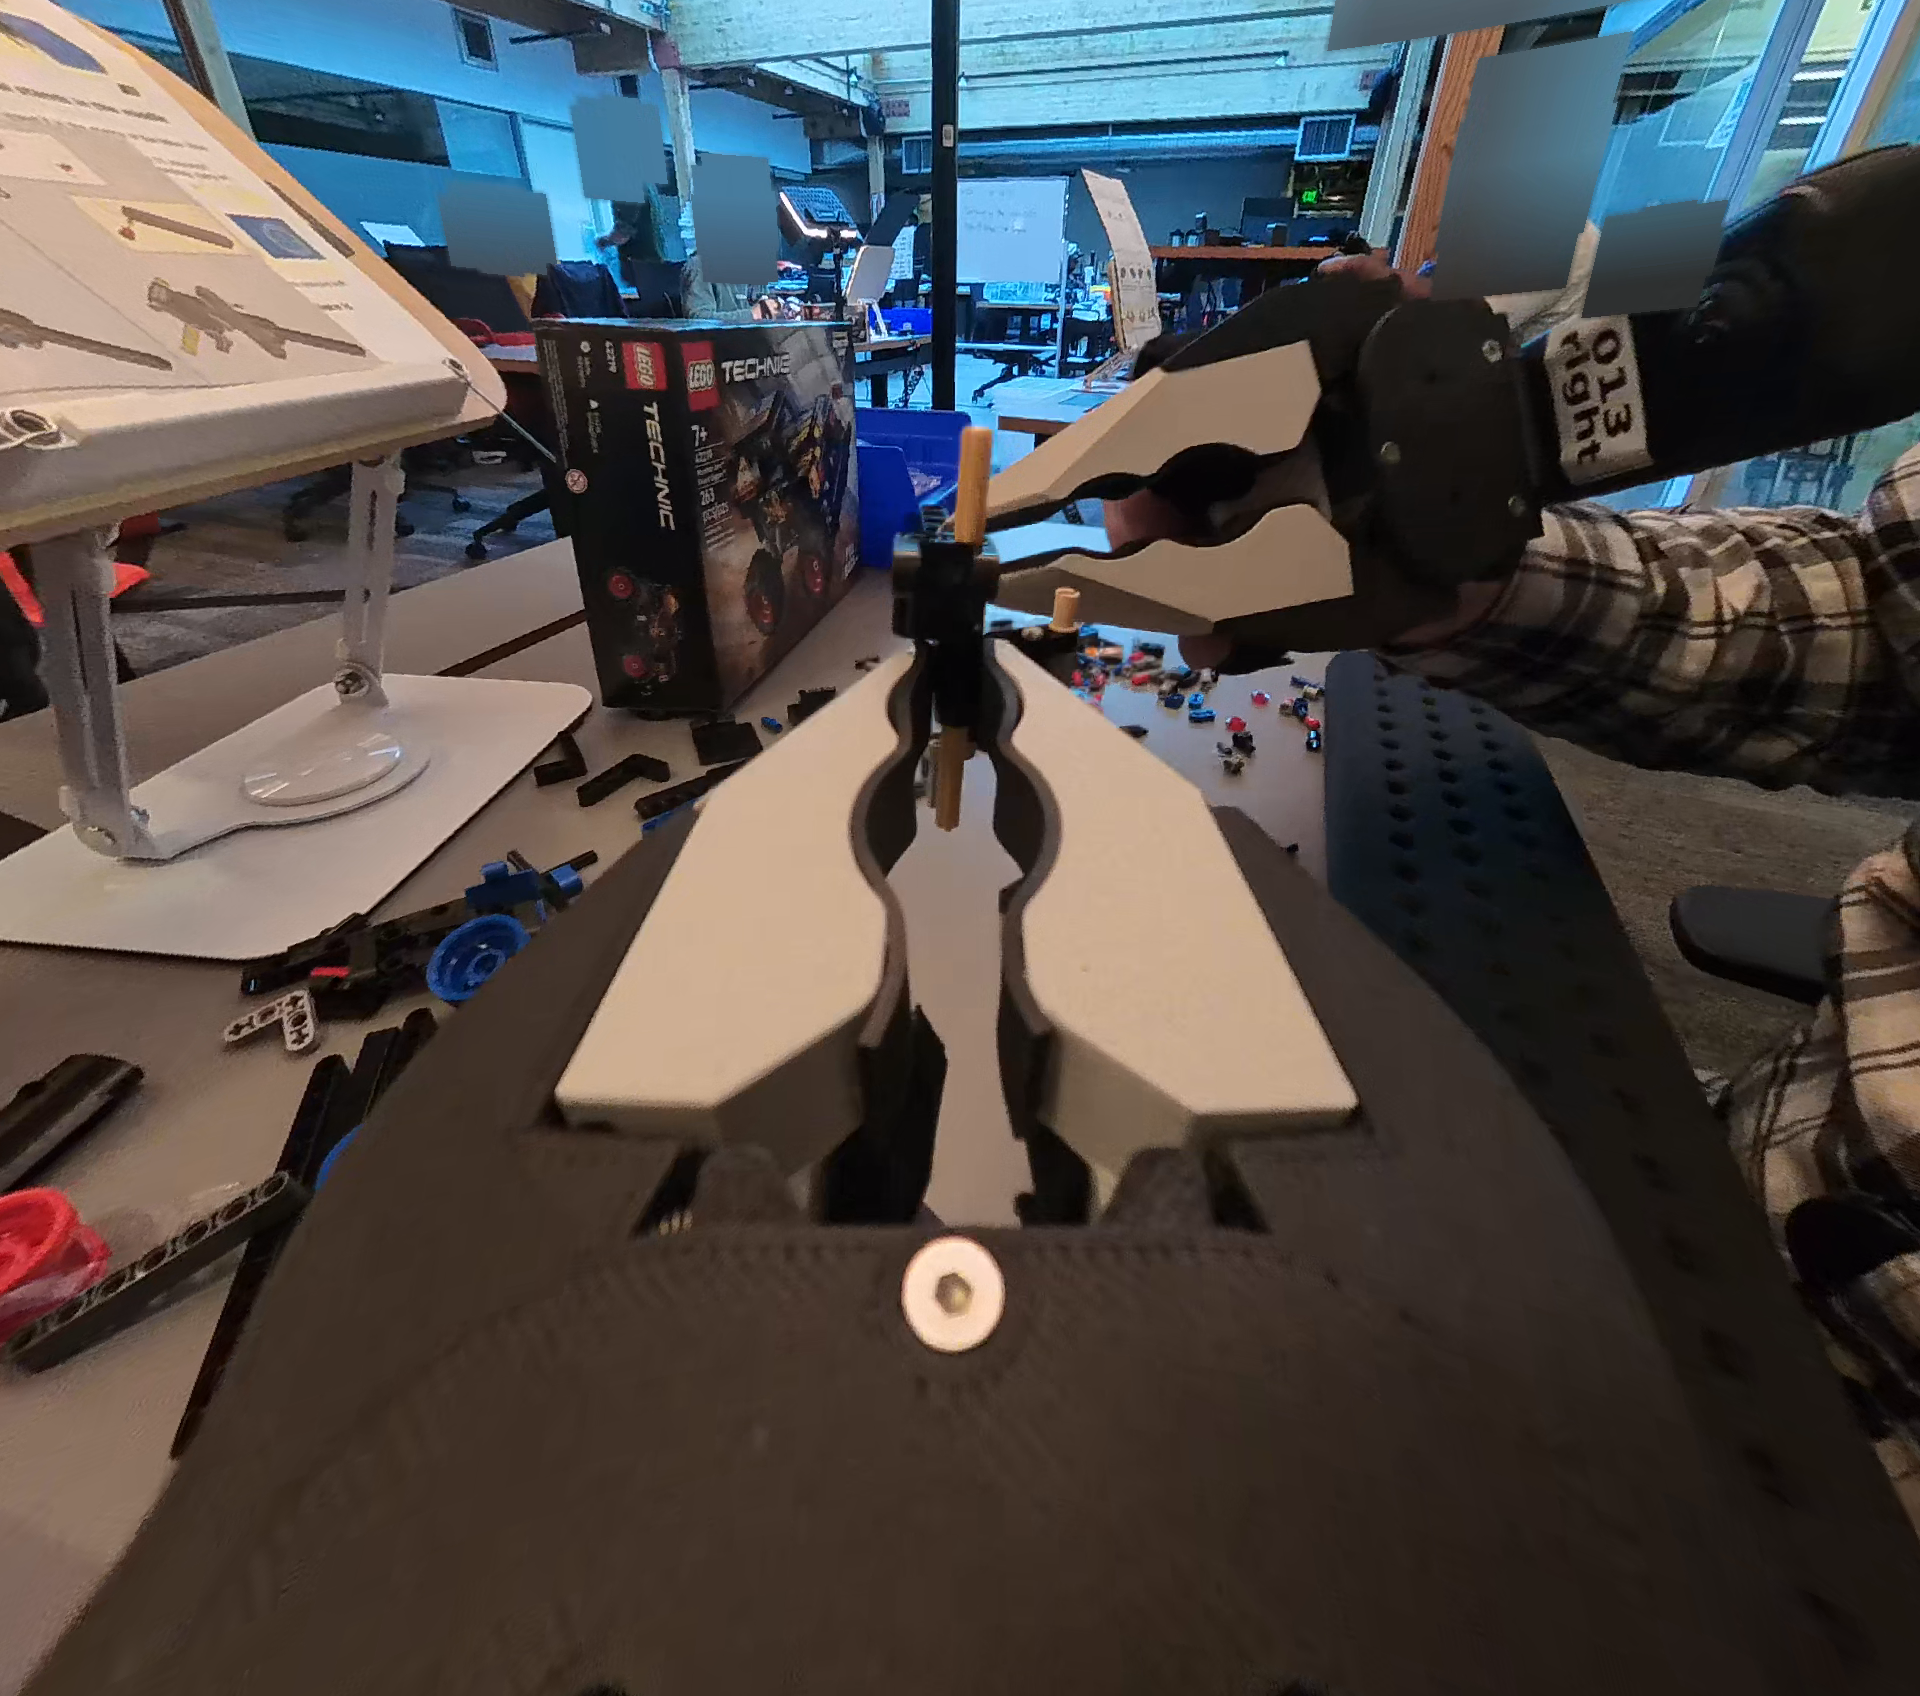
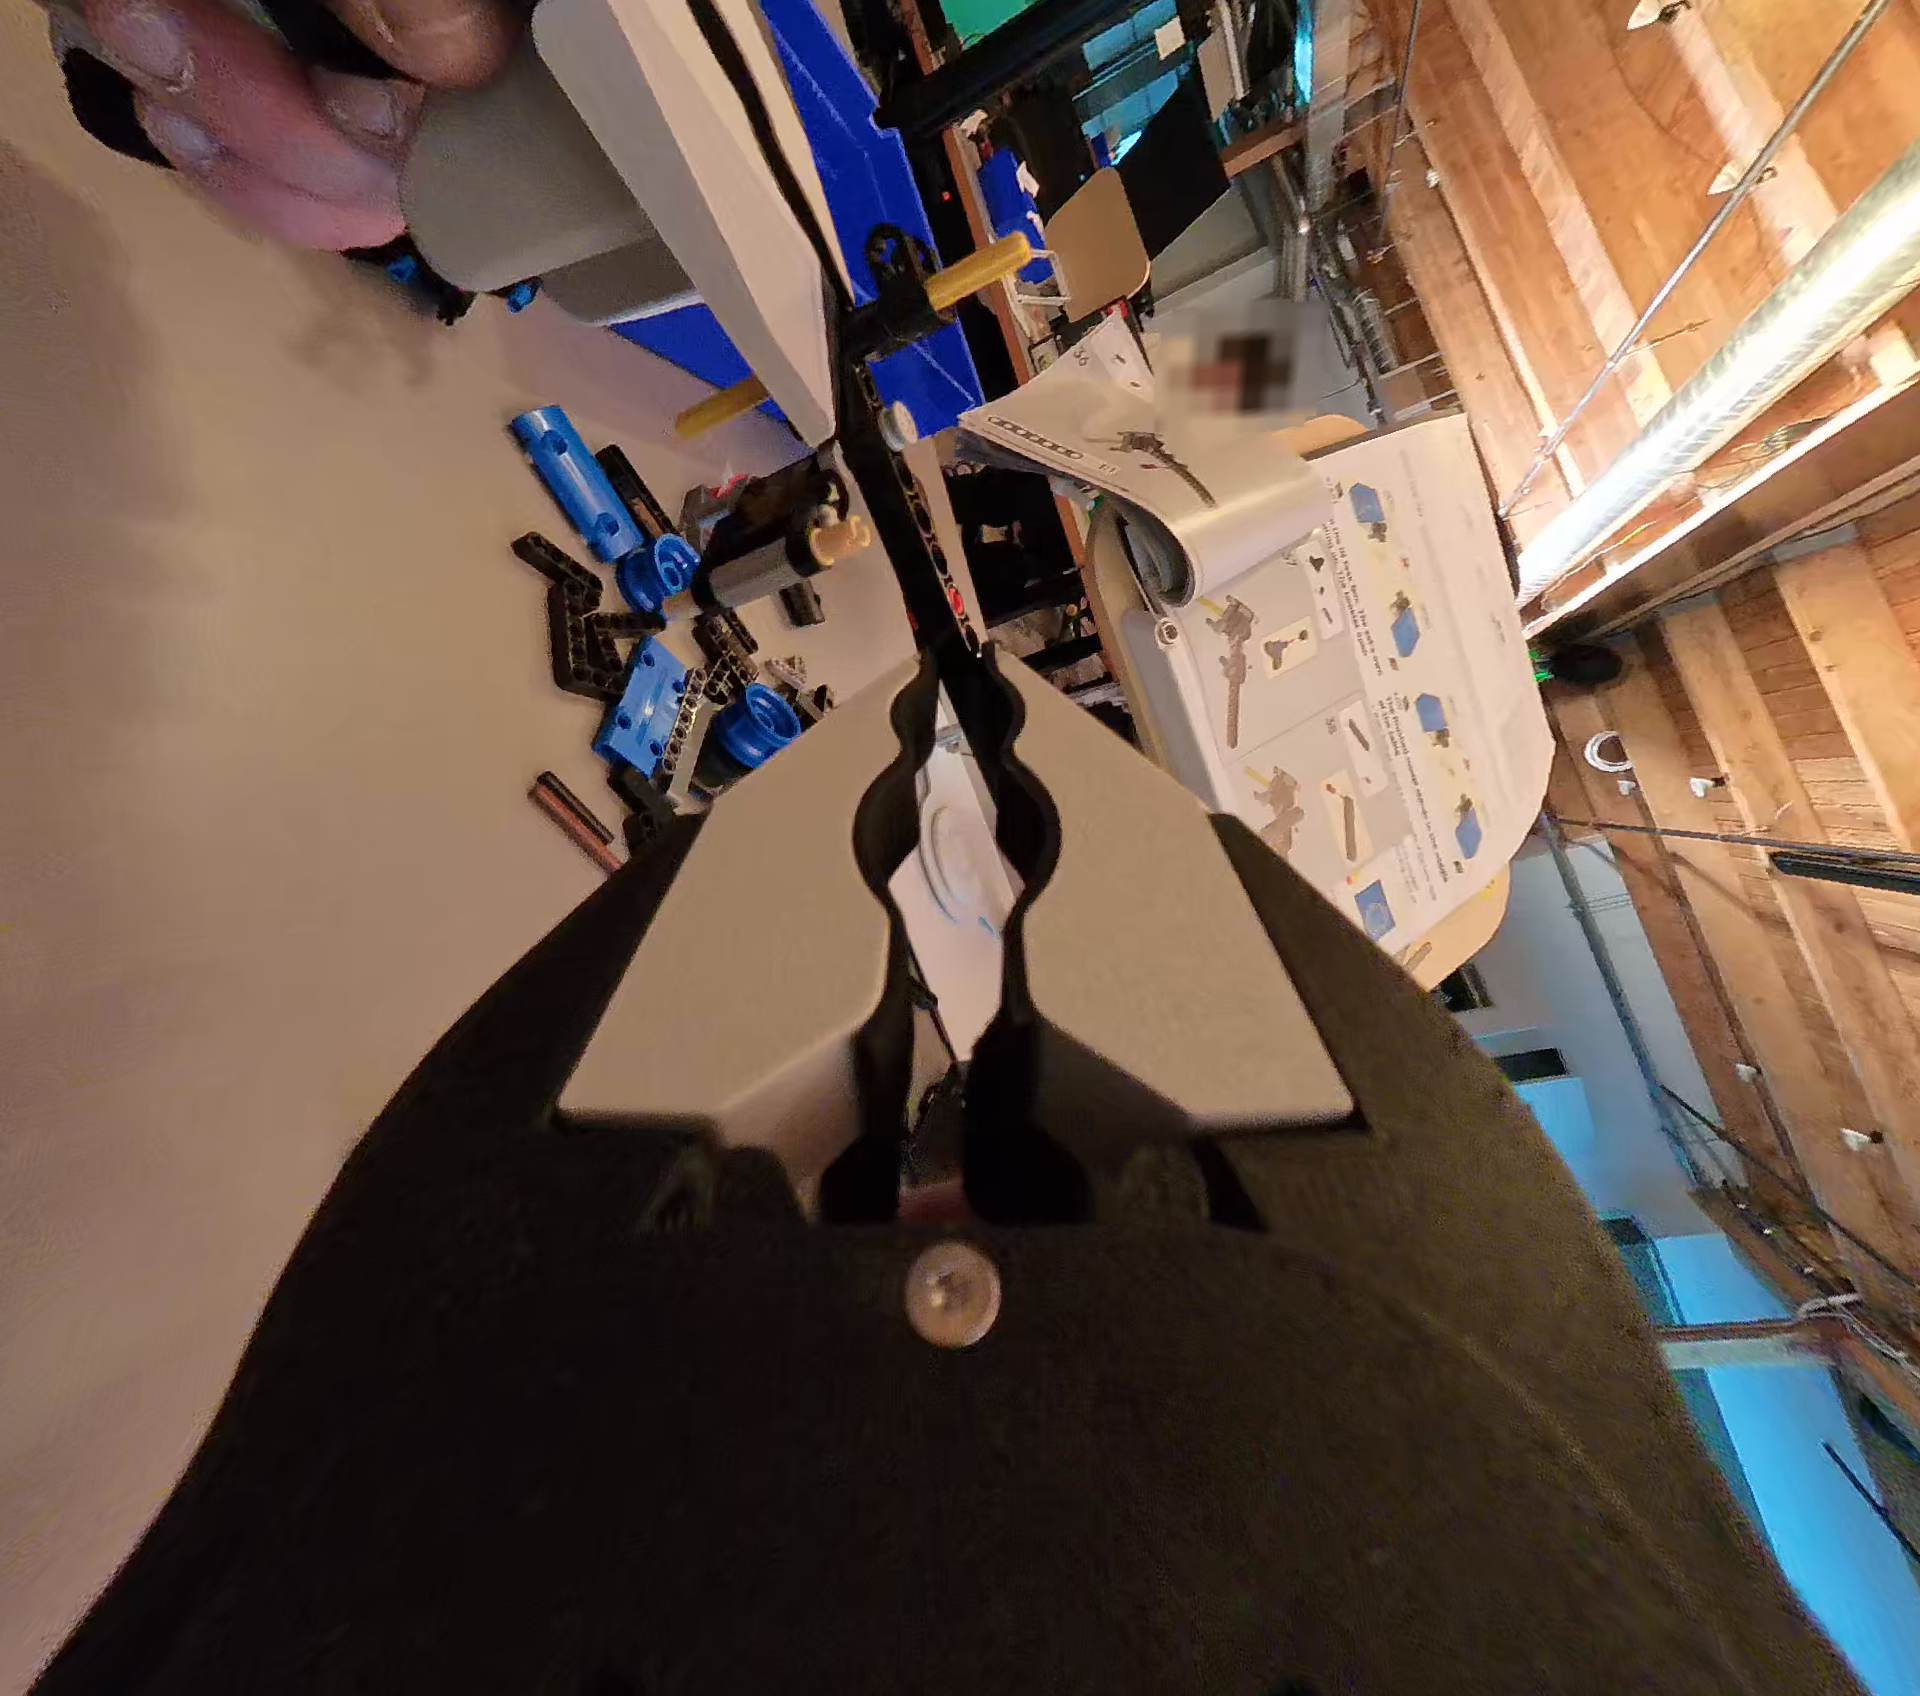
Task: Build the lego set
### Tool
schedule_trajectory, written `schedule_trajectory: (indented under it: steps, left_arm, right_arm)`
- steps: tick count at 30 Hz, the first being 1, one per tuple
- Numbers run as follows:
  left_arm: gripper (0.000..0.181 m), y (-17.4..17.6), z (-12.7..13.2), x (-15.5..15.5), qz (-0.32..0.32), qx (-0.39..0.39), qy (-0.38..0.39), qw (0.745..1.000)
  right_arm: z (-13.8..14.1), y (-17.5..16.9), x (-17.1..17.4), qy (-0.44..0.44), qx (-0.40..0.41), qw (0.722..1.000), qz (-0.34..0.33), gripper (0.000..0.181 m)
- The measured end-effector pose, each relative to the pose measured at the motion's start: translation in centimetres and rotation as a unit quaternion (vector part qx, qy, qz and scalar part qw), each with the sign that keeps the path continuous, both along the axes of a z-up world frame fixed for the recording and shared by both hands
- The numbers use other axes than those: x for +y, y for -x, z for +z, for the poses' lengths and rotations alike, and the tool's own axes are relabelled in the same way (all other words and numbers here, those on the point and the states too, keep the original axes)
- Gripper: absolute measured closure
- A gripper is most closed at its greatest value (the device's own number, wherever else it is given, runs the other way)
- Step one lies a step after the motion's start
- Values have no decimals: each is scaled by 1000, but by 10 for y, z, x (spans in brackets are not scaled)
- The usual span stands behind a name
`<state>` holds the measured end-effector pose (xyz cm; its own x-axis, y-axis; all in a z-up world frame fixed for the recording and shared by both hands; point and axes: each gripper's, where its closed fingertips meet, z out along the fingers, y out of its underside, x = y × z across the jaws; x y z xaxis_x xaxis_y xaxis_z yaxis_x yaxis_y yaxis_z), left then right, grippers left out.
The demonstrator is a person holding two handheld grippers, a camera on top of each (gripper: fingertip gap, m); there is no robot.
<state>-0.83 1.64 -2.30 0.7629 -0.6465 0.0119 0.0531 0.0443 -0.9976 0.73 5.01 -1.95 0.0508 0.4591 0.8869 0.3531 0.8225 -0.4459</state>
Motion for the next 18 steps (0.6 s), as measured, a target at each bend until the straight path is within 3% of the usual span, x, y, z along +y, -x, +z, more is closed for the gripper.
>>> schedule_trajectory:
  steps: [6,18]
  left_arm:
    - [165,-4,0,0,-8,-6,3,1000]
    - [172,-3,-1,1,0,-5,-2,1000]
  right_arm:
    - [2,-3,-1,-1,2,1000,1,181]
    - [7,-3,-5,-5,14,1000,-1,181]
